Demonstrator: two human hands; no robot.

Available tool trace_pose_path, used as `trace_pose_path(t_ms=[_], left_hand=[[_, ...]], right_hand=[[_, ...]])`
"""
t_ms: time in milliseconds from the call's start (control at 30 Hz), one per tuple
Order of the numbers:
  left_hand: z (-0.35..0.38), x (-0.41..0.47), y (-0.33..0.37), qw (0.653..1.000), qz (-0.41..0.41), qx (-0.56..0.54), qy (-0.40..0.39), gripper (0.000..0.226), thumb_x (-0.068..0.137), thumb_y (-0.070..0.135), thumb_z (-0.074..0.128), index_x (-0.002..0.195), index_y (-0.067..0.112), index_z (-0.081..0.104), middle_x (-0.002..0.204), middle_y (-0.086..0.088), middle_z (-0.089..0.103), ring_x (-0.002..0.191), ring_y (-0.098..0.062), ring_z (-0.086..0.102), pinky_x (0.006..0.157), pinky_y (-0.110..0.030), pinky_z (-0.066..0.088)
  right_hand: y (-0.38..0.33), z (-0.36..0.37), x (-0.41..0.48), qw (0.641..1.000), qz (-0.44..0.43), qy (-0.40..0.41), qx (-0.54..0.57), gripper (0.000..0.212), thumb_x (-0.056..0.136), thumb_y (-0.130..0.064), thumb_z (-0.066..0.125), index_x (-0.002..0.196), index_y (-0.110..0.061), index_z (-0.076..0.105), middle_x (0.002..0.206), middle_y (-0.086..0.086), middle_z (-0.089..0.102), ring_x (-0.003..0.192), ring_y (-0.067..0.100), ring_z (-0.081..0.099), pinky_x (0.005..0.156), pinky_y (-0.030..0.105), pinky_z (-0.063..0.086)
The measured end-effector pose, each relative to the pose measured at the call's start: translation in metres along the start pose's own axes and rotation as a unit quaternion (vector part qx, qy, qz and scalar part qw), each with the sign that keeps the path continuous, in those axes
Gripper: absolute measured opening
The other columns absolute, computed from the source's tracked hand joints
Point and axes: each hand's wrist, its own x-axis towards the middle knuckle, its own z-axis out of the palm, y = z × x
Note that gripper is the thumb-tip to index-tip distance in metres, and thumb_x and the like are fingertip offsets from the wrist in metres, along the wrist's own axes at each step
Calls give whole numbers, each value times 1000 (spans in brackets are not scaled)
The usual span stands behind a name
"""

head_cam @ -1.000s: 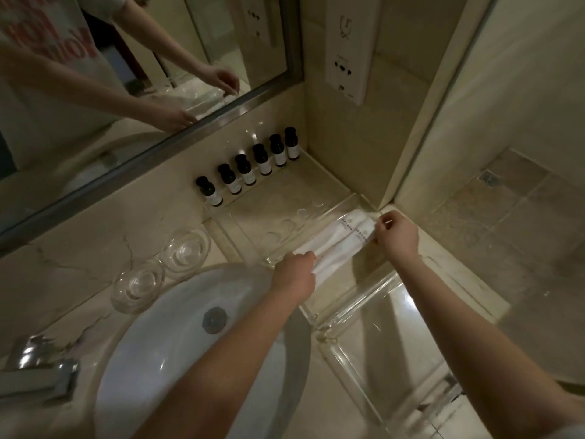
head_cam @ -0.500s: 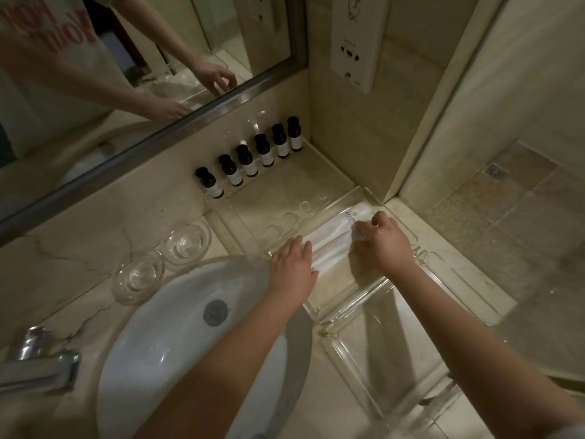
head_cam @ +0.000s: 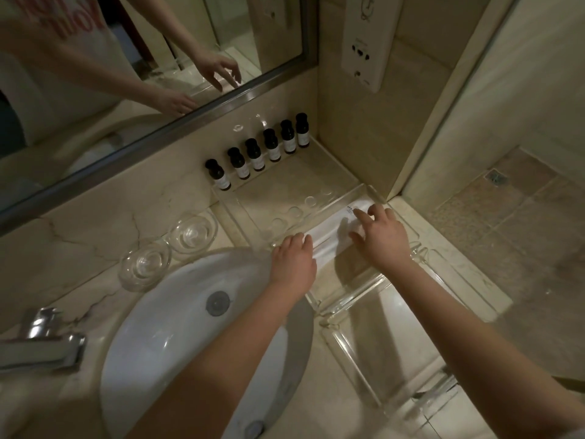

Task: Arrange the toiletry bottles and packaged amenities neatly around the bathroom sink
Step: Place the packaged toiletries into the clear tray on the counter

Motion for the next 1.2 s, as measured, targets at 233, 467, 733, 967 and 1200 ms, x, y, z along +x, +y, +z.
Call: trace_pose_path(t_ms=[233, 467, 733, 967, 1200], left_hand=[[-44, -60, -41, 990, -79, -88, 78, 40, 91, 27, 46, 128, 14, 53, 142, -6, 44, 131, -25, 36, 103, -36, 32], [-58, -157, -100, 972, -180, -118, 98, 42, 91, 29, 51, 130, 13, 52, 141, -5, 46, 133, -25, 36, 105, -36, 31], [-33, -289, -190, 929, -319, -160, 102, 41, 91, 29, 51, 128, 11, 54, 138, -6, 50, 130, -24, 40, 109, -34, 32], [-11, -400, -269, 876, -444, -167, 89, 40, 93, 29, 49, 126, 9, 54, 134, -9, 52, 125, -28, 43, 105, -36, 35], [-1, -465, -347, 811, -536, -220, 82, 30, 88, 31, 50, 105, 8, 61, 115, -16, 61, 107, -35, 55, 90, -39, 46]], right_hand=[[-61, -23, -38, 989, -113, 51, 85, 46, 80, -25, 68, 123, -11, 59, 126, 19, 58, 113, 42, 55, 83, 48, 52], [-155, -19, -90, 967, -219, 12, 126, 44, 77, -27, 63, 117, -8, 62, 116, 18, 62, 102, 41, 59, 82, 47, 53], [-279, 12, -160, 929, -338, -101, 111, 43, 87, -26, 59, 127, -14, 55, 126, 8, 58, 114, 32, 52, 89, 40, 46], [-385, 56, -206, 869, -442, -220, 14, 48, 91, -28, 51, 137, -20, 43, 134, 6, 51, 121, 27, 47, 96, 39, 45], [-483, 97, -223, 838, -463, -281, -62, 55, 89, -29, 52, 140, -16, 36, 128, 11, 52, 115, 30, 50, 93, 39, 46]])
